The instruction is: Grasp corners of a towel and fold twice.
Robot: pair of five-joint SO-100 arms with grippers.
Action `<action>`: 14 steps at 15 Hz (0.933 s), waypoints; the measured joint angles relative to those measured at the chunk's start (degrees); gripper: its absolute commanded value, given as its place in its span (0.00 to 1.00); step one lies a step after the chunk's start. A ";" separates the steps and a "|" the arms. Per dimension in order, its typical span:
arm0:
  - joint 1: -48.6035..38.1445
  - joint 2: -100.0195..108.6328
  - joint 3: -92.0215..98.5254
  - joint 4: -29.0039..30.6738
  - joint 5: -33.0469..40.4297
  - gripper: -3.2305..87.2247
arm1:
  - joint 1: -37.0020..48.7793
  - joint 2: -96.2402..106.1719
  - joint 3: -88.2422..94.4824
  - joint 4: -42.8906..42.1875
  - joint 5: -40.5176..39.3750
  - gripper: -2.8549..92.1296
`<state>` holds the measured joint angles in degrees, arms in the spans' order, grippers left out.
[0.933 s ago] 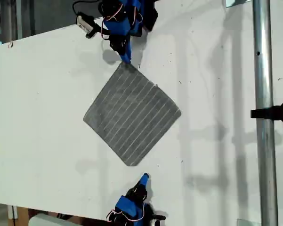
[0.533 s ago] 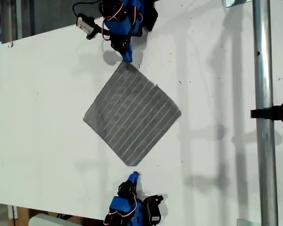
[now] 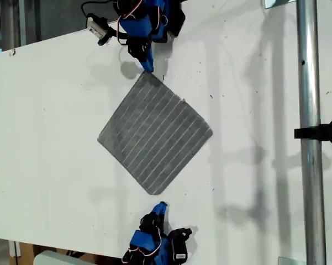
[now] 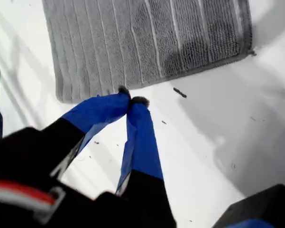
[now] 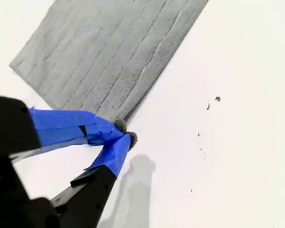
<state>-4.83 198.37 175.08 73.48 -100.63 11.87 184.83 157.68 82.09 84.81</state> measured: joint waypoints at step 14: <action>3.60 -80.07 -61.17 -11.60 5.36 0.00 | 13.97 -51.50 -53.61 2.29 -27.95 0.03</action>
<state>-1.23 118.30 113.91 61.88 -95.27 25.84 133.33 104.06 84.38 56.87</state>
